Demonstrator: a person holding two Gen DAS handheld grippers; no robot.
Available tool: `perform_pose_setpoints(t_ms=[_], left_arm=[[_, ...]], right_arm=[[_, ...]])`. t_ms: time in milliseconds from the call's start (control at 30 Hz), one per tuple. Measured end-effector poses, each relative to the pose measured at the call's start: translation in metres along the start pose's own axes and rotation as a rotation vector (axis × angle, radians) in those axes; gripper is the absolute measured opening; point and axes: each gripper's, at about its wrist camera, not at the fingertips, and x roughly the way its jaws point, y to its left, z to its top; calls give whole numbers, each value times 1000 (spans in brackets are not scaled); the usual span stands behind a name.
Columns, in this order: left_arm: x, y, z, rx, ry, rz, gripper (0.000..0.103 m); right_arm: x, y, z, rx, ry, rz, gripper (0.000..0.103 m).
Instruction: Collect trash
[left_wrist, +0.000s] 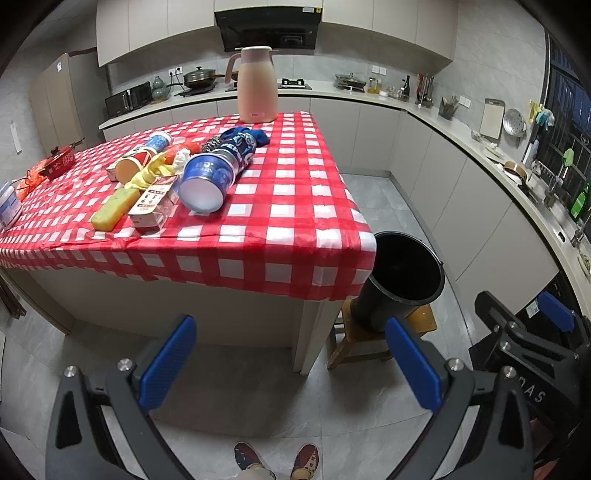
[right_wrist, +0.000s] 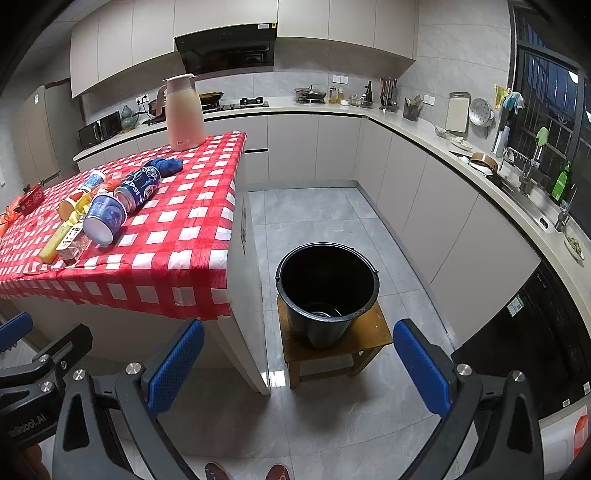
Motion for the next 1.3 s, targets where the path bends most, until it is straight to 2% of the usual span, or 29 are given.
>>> perform_pose_setpoints(t_ms=[767, 1300], left_arm=[[0, 5, -1, -3, 3, -4, 103], [-3, 15, 5, -20, -12, 32, 103]], right_arm=[[1, 3, 0, 1, -1, 5, 103], [5, 11, 7, -15, -14, 48, 103]])
